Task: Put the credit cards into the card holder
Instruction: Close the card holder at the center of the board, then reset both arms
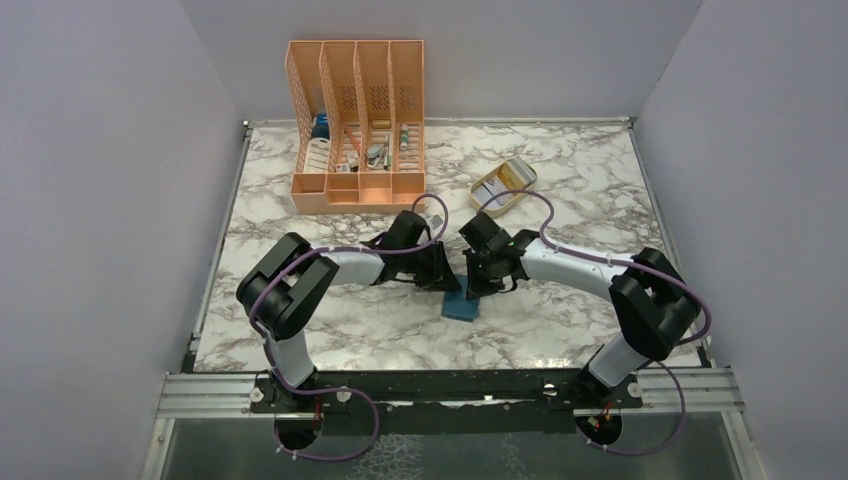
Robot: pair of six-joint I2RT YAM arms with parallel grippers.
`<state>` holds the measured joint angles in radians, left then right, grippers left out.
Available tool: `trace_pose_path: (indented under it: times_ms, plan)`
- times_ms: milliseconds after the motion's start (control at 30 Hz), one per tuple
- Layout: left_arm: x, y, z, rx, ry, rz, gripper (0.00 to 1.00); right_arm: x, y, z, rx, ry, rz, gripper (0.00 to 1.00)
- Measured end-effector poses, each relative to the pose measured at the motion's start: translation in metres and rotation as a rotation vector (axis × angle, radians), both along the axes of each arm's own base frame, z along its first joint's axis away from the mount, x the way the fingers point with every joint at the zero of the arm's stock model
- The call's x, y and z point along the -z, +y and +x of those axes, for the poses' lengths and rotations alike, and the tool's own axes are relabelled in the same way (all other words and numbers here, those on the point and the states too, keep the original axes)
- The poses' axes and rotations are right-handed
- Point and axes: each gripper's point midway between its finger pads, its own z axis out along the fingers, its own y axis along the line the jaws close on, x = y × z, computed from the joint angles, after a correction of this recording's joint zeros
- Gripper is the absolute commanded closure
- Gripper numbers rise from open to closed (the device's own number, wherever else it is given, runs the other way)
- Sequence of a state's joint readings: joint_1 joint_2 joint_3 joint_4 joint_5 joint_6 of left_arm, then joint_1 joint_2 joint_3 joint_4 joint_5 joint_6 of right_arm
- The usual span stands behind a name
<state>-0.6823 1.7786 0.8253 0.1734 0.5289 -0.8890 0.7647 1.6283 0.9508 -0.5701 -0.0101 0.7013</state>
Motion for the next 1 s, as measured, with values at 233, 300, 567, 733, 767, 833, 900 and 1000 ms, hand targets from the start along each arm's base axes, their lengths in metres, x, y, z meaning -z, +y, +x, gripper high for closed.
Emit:
trace_pose_path:
  times_ms: [233, 300, 567, 733, 767, 833, 900, 1000]
  plan:
    - [-0.004, 0.001, -0.001, -0.001, -0.011, 0.010, 0.64, -0.010, 0.000, 0.004, -0.009, -0.043, 0.011, 0.79]
    - [-0.008, 0.004, -0.004, -0.003, -0.018, 0.036, 0.61, -0.020, -0.001, 0.007, -0.007, -0.082, 0.020, 0.75]
    - [-0.088, 0.028, 0.012, -0.076, -0.210, 0.102, 0.30, -0.146, -0.007, 0.024, 0.024, -0.443, 0.247, 0.37]
    - [-0.200, 0.041, 0.029, -0.162, -0.479, 0.019, 0.01, -0.217, -0.021, 0.018, 0.030, -0.642, 0.374, 0.15]
    - [-0.218, 0.046, 0.029, -0.177, -0.522, 0.008, 0.01, -0.226, -0.024, 0.018, 0.030, -0.667, 0.385, 0.12]
    - [-0.251, 0.057, 0.027, -0.205, -0.604, -0.009, 0.01, -0.246, -0.028, 0.017, 0.031, -0.710, 0.401, 0.11]
    - [-0.272, 0.068, 0.023, -0.222, -0.665, -0.019, 0.01, -0.263, -0.031, 0.018, 0.036, -0.748, 0.415, 0.11]
    - [-0.289, 0.083, 0.014, -0.241, -0.727, -0.018, 0.01, -0.280, -0.035, 0.014, 0.040, -0.787, 0.443, 0.09]
